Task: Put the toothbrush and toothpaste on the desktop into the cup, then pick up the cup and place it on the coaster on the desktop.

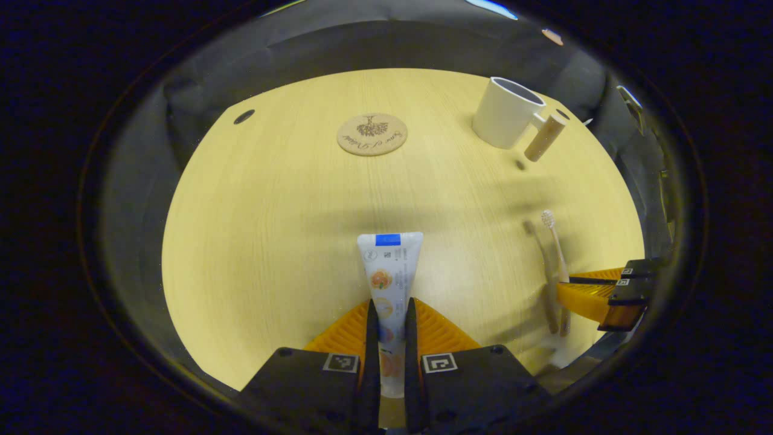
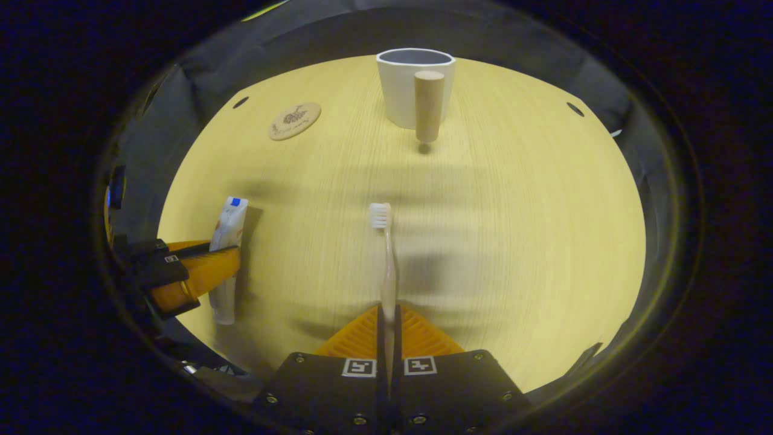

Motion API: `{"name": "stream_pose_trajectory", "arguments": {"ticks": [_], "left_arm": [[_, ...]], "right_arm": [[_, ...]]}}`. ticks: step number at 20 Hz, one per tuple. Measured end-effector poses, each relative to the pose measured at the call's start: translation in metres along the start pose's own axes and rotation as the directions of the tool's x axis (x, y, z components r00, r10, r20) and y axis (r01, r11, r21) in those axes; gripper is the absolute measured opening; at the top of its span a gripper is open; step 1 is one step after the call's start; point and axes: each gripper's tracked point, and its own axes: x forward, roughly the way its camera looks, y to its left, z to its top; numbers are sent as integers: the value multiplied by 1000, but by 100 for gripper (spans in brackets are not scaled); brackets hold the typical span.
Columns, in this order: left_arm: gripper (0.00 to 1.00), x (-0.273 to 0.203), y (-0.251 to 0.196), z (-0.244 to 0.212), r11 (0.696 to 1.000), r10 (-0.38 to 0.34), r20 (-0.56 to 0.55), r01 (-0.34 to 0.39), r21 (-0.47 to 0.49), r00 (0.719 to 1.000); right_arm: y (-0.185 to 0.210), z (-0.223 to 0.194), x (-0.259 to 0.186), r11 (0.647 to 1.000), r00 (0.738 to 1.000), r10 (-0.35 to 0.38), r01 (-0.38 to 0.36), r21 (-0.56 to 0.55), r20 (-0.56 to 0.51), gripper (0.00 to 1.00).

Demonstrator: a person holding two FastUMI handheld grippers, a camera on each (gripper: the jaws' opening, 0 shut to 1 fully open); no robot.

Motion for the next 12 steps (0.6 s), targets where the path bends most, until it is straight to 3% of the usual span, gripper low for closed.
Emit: {"name": "stream_pose_trajectory", "arguments": {"ticks": [7, 12], "left_arm": [[24, -27, -12, 24, 1000, -17, 134, 17, 0, 991], [24, -45, -30, 49, 998, -56, 235, 59, -7, 970]], "right_arm": [[12, 21, -37, 996, 981, 66, -75, 43, 184, 2], [29, 55, -73, 981, 921, 156, -187, 53, 356, 2]]}}
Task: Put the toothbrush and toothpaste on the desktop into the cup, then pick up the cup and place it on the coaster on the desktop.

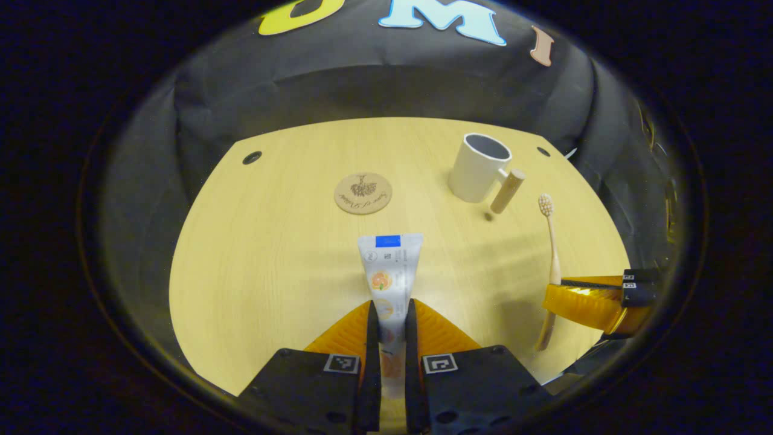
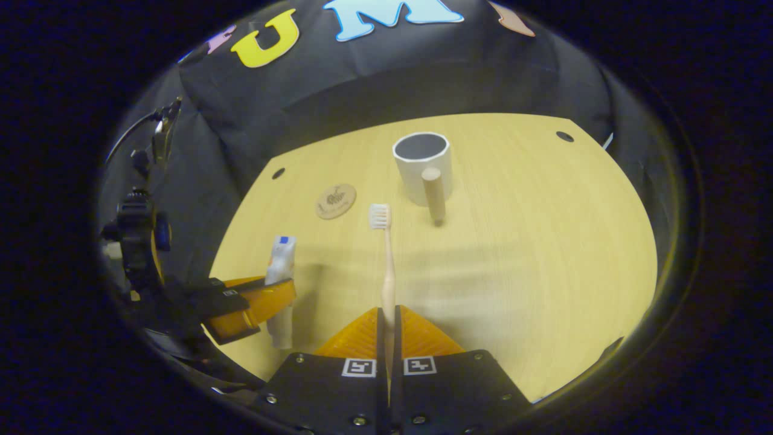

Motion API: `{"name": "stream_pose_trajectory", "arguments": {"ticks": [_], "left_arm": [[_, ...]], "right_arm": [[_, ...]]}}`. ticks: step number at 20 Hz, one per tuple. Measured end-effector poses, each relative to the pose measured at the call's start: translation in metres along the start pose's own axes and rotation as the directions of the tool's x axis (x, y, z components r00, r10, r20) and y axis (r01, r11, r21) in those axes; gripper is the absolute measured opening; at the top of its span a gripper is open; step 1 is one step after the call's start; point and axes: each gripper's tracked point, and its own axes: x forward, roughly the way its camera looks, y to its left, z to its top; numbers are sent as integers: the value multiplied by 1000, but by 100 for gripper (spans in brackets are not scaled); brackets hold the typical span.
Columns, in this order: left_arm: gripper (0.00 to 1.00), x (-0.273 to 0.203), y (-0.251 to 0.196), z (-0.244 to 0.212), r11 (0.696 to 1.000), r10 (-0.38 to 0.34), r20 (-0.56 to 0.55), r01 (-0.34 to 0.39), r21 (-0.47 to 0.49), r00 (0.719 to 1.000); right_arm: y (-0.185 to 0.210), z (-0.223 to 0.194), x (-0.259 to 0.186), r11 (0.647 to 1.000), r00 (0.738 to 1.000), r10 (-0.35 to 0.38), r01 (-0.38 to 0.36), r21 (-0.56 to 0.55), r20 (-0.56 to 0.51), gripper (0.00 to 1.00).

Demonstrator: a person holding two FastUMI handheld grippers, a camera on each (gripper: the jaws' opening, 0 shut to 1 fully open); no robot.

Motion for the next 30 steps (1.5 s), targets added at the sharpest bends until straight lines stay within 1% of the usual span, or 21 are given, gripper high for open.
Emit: {"name": "stream_pose_trajectory", "arguments": {"ticks": [3, 7, 11, 17, 20, 21, 22, 23, 25, 26, 27, 30], "left_arm": [[24, -6, -11, 25, 1000, -25, 85, 26, -14, 996], [24, -12, -22, 63, 999, -46, 195, 47, -2, 980], [24, -12, -33, 96, 998, -55, 274, 56, 3, 960], [23, -17, -35, 137, 999, -46, 366, 50, -1, 930], [24, -17, -35, 150, 999, -39, 390, 45, -8, 920], [19, -17, -36, 153, 999, -36, 399, 45, -13, 916], [24, -18, -36, 156, 999, -36, 406, 46, -14, 913], [24, -19, -36, 158, 999, -34, 410, 44, -15, 912], [24, -18, -37, 158, 999, -29, 410, 40, -19, 912], [23, -17, -37, 160, 999, -28, 409, 42, -24, 912], [23, -15, -38, 160, 999, -26, 405, 42, -32, 914], [23, -11, -35, 156, 998, -15, 389, 41, -57, 921]], "right_arm": [[7, 34, -13, 999, 993, 39, -40, 1, 114, 2], [11, 81, -26, 997, 965, 80, -82, -4, 250, 2], [6, 130, -30, 997, 926, 69, -72, -6, 370, 2], [-6, 194, -9, 998, 877, 63, -45, -48, 476, 2], [-12, 226, 4, 997, 852, 51, -14, -74, 522, 2], [-13, 235, 11, 997, 842, 48, -6, -80, 537, 2], [-14, 243, 16, 996, 835, 51, -4, -87, 547, 2], [-16, 250, 20, 996, 829, 49, 3, -92, 558, 3], [-21, 255, 35, 994, 827, 47, 15, -106, 560, 0], [-24, 257, 43, 994, 830, 41, 24, -109, 556, 3], [-28, 258, 52, 993, 834, 37, 29, -111, 551, 2], [-40, 245, 80, 991, 868, 11, 56, -121, 497, 3]]}}
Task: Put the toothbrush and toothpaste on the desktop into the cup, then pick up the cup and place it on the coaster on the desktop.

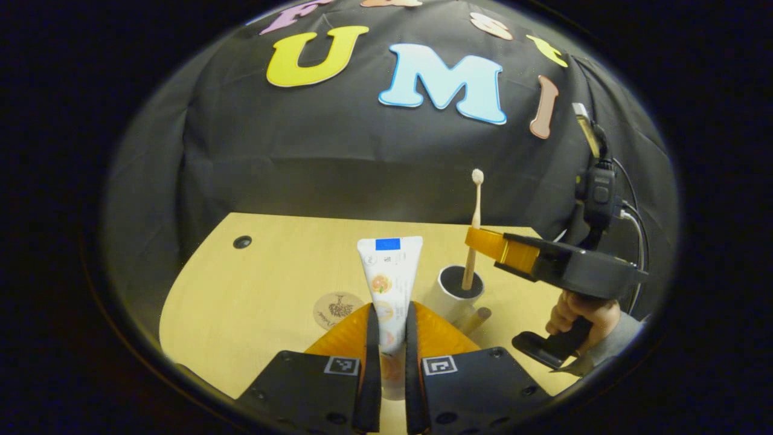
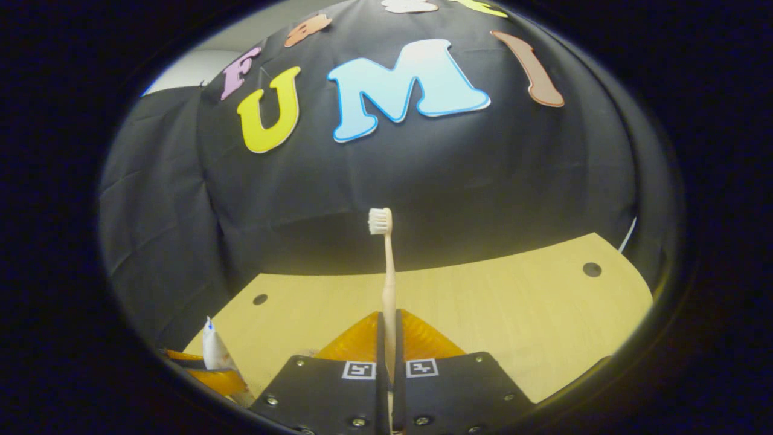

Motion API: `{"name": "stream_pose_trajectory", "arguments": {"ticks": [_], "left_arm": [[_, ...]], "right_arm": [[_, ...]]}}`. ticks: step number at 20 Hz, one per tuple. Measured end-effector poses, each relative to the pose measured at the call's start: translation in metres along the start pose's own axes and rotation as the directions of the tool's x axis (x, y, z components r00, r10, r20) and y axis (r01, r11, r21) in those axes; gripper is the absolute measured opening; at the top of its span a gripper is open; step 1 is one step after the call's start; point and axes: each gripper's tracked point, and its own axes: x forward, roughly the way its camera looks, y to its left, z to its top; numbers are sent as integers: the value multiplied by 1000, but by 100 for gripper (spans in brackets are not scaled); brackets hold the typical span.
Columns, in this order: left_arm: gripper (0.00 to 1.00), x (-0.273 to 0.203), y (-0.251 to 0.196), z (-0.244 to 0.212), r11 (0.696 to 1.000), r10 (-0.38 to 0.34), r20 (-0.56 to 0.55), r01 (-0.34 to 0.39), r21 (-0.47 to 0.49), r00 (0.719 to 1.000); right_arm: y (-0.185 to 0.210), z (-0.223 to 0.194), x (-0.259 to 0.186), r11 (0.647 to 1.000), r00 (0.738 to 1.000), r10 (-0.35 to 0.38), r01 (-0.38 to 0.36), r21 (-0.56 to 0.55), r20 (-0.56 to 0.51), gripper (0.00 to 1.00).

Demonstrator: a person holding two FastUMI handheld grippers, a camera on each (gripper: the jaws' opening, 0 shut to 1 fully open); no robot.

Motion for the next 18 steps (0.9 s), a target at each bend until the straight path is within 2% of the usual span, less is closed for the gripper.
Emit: {"name": "stream_pose_trajectory", "arguments": {"ticks": [5, 12, 14, 15, 17, 18], "left_arm": [[23, 2, 4, -3, 1000, 21, -9, -21, -7, 1000], [23, 5, -1, -6, 999, 12, -19, -12, -36, 1000], [23, 5, -3, -6, 999, 7, -16, -8, -46, 1000], [23, 5, -3, -5, 999, 7, -13, -8, -47, 1000], [23, 5, -5, -2, 999, 2, -1, -2, -45, 1000], [23, 6, -7, -1, 999, -2, 7, 2, -43, 1000]], "right_arm": [[-7, -20, 7, 997, 999, -17, 13, -78, -51, 5], [-15, -30, -3, 998, 995, -20, 13, -68, -102, 7], [-15, -33, -12, 998, 993, -19, 13, -53, -119, 15], [-18, -35, -14, 999, 992, -28, 22, -49, -126, 23], [-23, -35, -23, 999, 991, -39, 34, -41, -128, 43], [-25, -36, -27, 998, 991, -47, 43, -40, -128, 60]]}}
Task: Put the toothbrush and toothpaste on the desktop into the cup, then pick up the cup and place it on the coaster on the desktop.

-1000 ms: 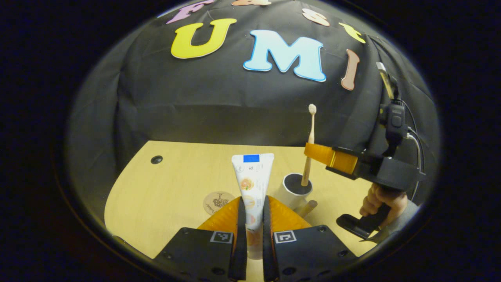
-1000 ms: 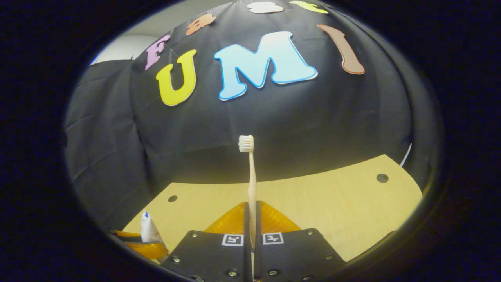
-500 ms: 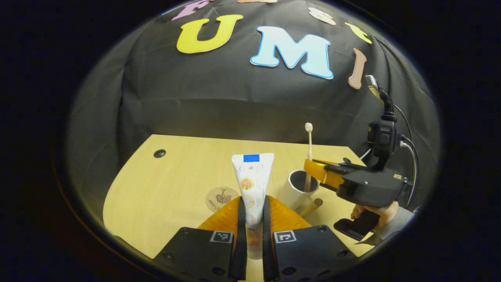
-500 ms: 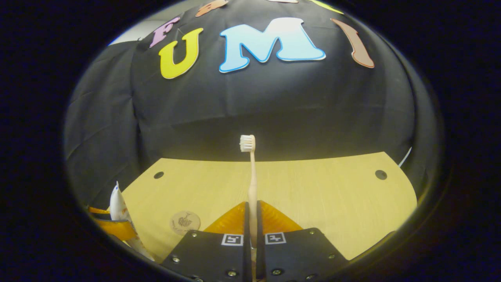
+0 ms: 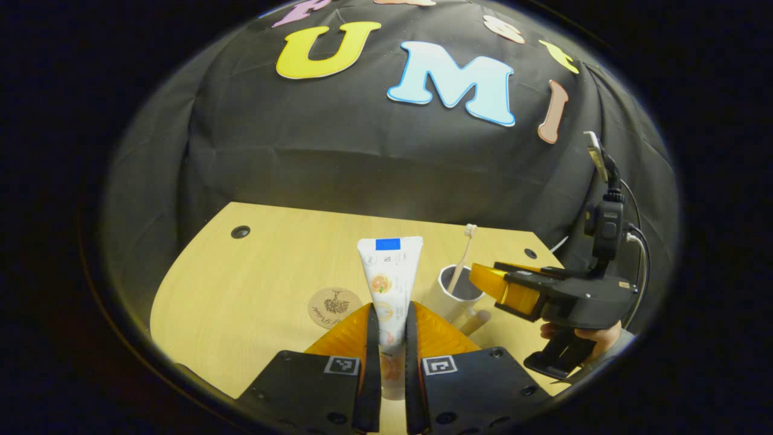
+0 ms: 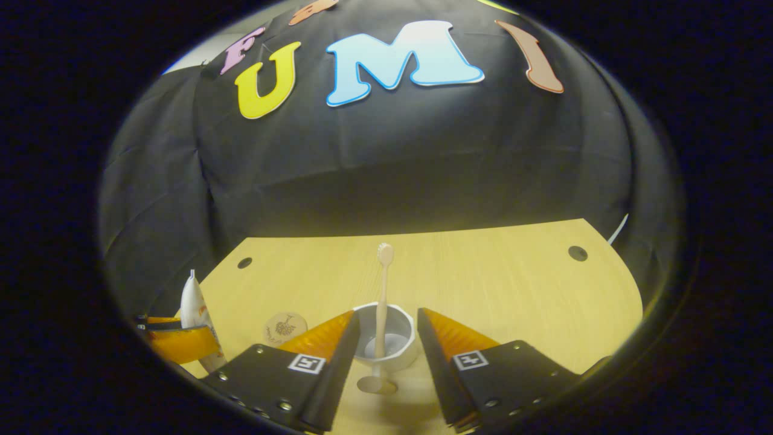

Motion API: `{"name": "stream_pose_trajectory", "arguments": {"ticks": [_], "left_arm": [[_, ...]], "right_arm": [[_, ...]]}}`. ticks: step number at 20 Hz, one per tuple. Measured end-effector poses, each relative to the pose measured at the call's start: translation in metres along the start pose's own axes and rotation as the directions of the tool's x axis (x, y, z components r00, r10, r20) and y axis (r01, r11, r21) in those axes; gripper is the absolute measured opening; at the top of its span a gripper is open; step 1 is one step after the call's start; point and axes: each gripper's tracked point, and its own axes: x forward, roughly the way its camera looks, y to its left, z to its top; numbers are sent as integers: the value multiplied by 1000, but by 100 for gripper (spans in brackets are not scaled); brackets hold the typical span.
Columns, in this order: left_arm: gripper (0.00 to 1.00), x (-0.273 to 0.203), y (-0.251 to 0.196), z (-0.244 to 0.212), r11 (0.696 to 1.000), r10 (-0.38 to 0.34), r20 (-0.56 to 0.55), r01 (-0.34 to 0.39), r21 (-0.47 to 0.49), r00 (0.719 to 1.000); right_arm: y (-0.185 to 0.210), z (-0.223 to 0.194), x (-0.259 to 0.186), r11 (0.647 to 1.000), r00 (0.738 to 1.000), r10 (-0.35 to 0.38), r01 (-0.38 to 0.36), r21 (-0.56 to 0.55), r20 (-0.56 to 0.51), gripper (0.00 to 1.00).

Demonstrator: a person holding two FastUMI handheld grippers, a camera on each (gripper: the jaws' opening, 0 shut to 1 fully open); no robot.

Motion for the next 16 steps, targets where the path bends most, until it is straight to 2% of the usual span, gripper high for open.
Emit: {"name": "stream_pose_trajectory", "arguments": {"ticks": [1, 2, 3, 10, 16], "left_arm": [[23, 1, -2, 2, 1000, -6, 9, 6, 1, 1000], [23, 1, -5, 5, 1000, -15, 19, 15, 1, 1000], [23, 3, -7, 7, 1000, -22, 30, 22, 2, 999], [23, 18, -33, 47, 994, -94, 167, 82, 74, 981], [23, 40, -67, 91, 980, -196, 346, 178, 84, 918]], "right_arm": [[-6, -1, -5, 1000, 1000, -21, 21, -2, 3, 68], [-11, 0, -10, 999, 999, -35, 35, -5, 9, 83], [-17, 1, -17, 998, 998, -54, 55, -11, 17, 87], [-41, 8, -61, 994, 993, -110, 110, 2, 36, 88], [-61, -5, -90, 989, 989, -148, 148, 13, 17, 87]]}}
